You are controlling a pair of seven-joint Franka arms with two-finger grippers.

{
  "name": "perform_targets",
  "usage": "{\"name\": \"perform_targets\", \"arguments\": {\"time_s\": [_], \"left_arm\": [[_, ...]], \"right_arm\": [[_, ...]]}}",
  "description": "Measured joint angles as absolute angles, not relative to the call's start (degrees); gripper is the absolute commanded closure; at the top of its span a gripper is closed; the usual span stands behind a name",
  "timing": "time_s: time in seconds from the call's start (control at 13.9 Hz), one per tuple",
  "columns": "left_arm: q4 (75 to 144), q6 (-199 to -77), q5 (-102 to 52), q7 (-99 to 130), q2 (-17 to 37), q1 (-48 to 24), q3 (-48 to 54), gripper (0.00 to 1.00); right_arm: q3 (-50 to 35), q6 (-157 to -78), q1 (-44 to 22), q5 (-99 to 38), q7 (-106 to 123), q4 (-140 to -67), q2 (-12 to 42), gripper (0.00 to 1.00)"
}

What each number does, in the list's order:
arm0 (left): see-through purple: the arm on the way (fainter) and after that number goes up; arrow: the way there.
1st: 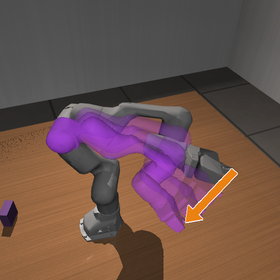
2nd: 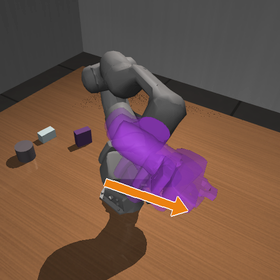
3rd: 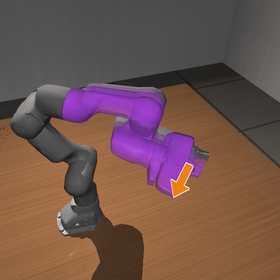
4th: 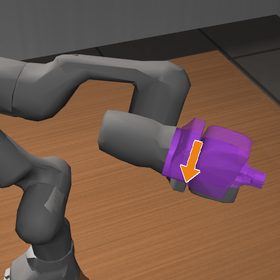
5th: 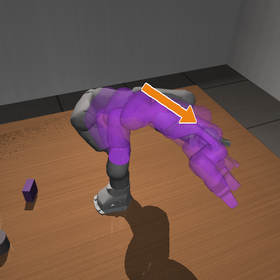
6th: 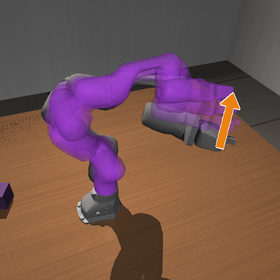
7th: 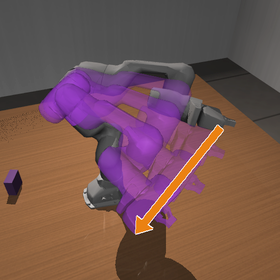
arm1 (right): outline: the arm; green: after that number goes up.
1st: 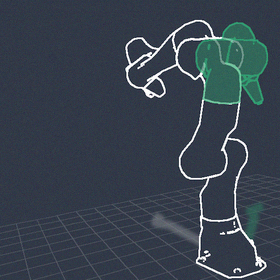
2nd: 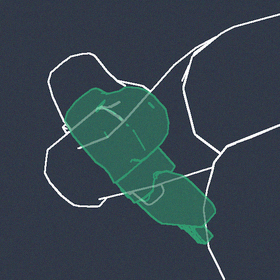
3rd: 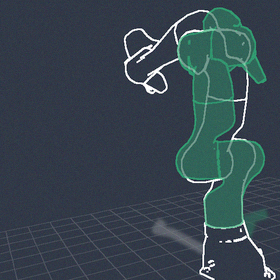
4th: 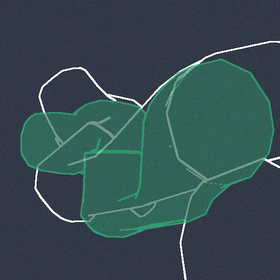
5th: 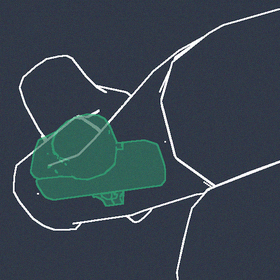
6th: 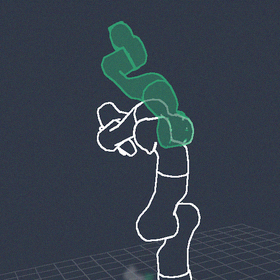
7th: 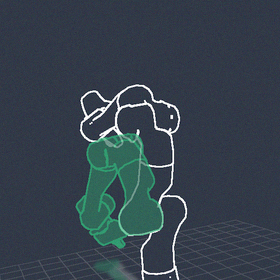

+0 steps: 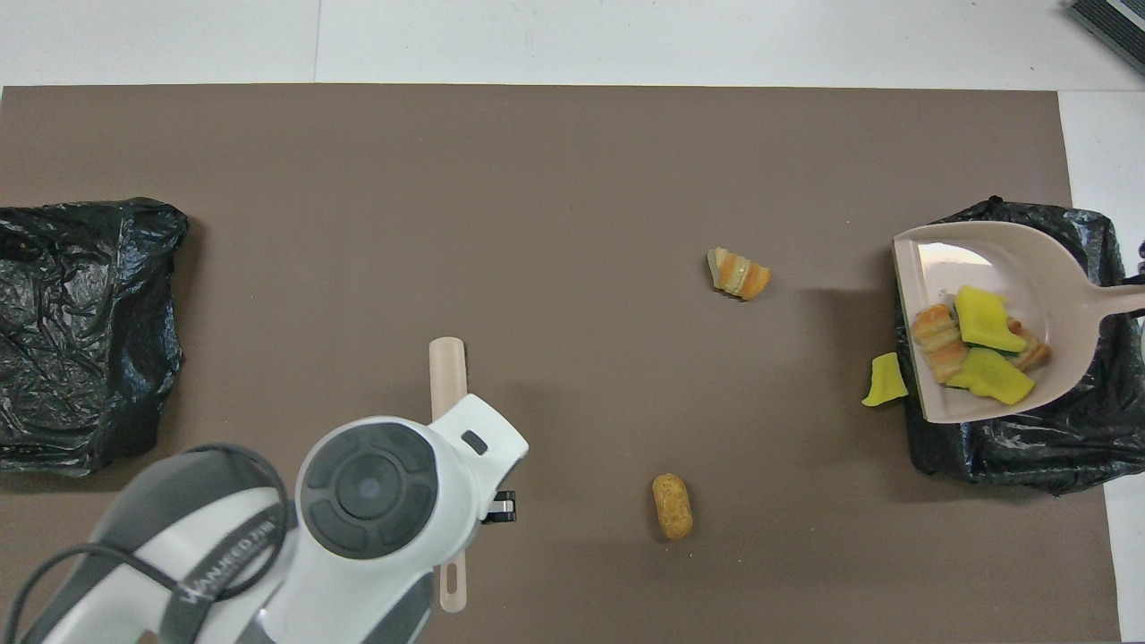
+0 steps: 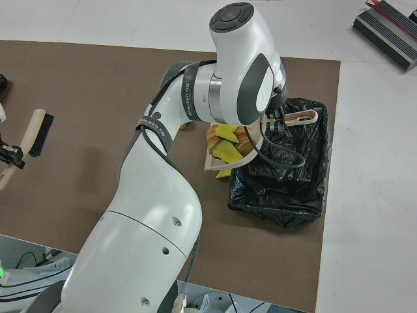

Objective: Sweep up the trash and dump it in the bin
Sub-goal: 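Carry the dustpan to the black bin with the right gripper and tip it, then bring the emptied dustpan back toward the table center with the right gripper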

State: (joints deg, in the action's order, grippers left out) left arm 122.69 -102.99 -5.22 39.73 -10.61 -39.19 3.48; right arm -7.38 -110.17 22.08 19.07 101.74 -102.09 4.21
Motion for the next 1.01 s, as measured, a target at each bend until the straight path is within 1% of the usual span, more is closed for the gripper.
{"name": "perform_targets", "arguments": {"time_s": [0.14,0.29,0.43,0.5,0.65,0.79,1.01], "left_arm": [[128.16,-109.74,-5.96,44.59,-10.19,-44.6,3.67,1.0],[133.81,-117.62,-6.07,47.28,-9.66,-48.23,3.72,1.0],[136.92,-122.63,-6.27,47.52,-9.33,-50.77,3.64,1.0],[137.47,-124.09,-6.67,47.76,-9.11,-51.82,3.65,1.0],[137.66,-125.44,-9.23,48.35,-8.48,-53.46,3.65,1.0],[137.7,-126.04,-10.54,49.17,-7.38,-54.21,3.65,1.0],[137.7,-127.25,-10.69,49.93,-5.95,-54.6,3.62,1.0]], "right_arm": [[-7.43,-110.24,24.46,23.3,101.74,-102.1,4.17,1.0],[-7.42,-110.41,26.74,27.28,101.74,-102.19,3.99,1.0],[-7.39,-111.44,28.2,30.66,101.47,-102.96,3.09,1.0],[-7.39,-112.02,28.26,33.36,99.75,-104.03,2.19,1.0],[-7.92,-113.69,27.57,40.97,91.4,-108.36,-0.6,1.0],[-8.22,-114.13,25.15,46.91,84.38,-113.41,-3.76,1.0],[-8.54,-114.13,22.04,55.76,80.39,-116.32,-6.34,1.0]]}}
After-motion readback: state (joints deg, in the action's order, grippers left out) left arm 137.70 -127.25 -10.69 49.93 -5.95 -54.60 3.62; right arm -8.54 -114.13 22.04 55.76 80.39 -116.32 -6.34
